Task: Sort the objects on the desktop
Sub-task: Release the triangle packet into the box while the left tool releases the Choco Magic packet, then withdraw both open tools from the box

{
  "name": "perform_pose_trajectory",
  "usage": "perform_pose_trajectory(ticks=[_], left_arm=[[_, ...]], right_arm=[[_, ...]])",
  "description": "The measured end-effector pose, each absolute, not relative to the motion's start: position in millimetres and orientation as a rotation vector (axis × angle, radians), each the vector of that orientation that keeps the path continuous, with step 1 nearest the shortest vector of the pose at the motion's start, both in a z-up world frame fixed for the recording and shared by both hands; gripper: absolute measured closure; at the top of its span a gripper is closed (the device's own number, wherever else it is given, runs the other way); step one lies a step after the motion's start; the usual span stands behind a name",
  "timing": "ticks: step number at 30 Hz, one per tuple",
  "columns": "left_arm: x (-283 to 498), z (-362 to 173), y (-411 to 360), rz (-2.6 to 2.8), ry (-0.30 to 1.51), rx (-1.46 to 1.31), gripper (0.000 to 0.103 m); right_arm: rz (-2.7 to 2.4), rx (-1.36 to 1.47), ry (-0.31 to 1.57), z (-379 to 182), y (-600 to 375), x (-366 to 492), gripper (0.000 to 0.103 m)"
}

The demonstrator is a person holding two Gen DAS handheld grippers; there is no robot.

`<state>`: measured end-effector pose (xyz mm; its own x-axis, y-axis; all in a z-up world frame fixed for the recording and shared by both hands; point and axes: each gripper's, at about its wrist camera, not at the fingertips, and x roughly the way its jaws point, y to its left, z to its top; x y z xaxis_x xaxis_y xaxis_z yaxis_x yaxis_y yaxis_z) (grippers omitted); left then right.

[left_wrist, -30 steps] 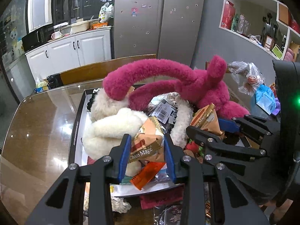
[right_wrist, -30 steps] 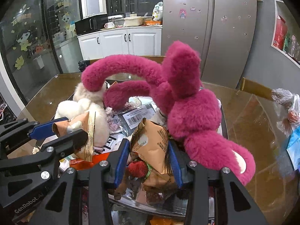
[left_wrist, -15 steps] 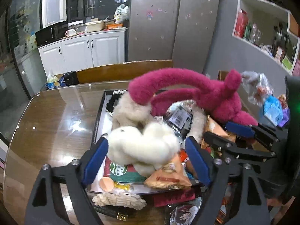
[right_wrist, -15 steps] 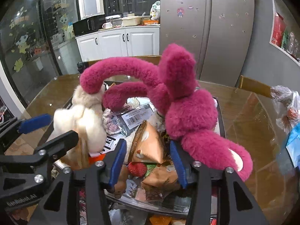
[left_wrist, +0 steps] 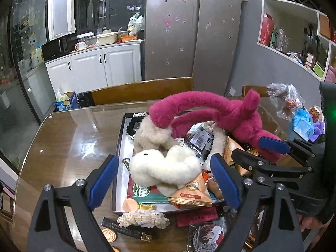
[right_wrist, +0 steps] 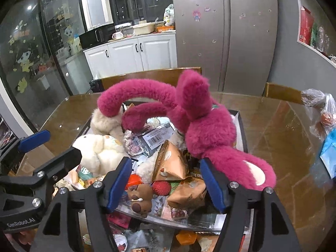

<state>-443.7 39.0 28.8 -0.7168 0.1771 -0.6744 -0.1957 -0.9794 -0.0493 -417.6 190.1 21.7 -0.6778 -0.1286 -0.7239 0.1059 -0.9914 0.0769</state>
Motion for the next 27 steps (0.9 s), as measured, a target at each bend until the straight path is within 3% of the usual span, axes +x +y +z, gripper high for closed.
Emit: perform_pose_trajectory(ticks=[15,22,27], left_arm=[[-365.4,66.4,20.3,2.776,0.119,-0.969,0.007],[-337.1,63.4,-11.5,2.783,0.063,-0.963,0.007],[-304.6,34.2,-25.2,2.741,0.067,-0.969,0.007]], right_arm=[[-2.822,1.058,0.024,68.4,173.2,-356.6,0.026],[-2.844,1.025,0.089,76.4,169.7,-322.2,0.026],[-2.860,1.008,0.037,67.0,180.5,-295.6,0.025]])
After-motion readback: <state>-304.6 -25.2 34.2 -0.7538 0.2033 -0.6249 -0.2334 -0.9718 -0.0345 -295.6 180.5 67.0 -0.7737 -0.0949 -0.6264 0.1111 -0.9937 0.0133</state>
